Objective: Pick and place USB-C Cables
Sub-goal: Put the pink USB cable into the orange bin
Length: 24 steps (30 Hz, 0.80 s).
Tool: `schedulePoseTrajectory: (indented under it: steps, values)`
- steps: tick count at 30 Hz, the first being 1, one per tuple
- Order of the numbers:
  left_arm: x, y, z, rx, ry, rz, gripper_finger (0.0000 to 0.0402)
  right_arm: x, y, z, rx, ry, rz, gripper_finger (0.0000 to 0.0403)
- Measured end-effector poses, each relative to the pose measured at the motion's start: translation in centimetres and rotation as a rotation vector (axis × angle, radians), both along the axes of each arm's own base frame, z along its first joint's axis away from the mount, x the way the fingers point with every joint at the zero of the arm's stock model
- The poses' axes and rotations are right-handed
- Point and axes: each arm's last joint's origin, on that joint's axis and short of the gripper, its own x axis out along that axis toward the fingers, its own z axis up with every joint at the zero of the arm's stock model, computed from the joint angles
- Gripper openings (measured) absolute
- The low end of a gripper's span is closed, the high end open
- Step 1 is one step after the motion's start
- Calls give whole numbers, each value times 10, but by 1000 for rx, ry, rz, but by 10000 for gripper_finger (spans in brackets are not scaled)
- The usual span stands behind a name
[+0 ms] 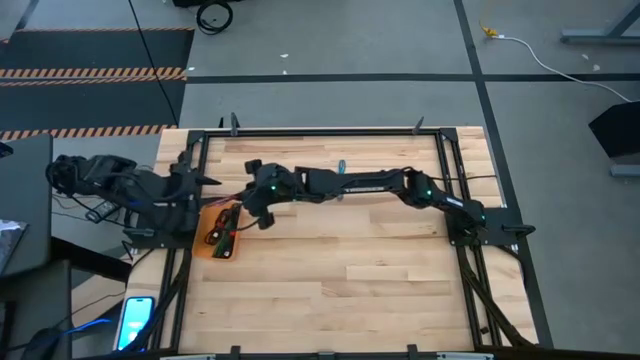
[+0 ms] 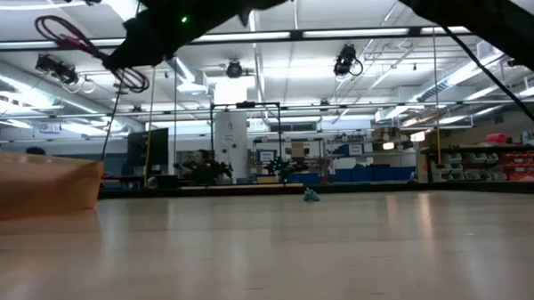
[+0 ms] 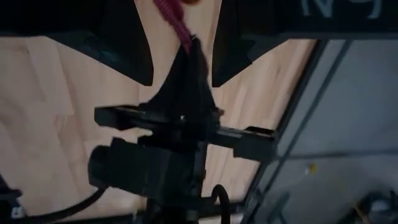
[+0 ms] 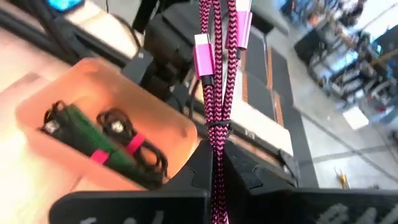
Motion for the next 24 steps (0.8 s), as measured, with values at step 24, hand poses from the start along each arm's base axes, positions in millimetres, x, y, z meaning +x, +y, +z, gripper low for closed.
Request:
schedulePoseTrajectory:
  steps: [24]
  values:
    - [-14, 4, 7, 24, -80, -73, 172, -55, 27, 91, 17, -1, -44, 16]
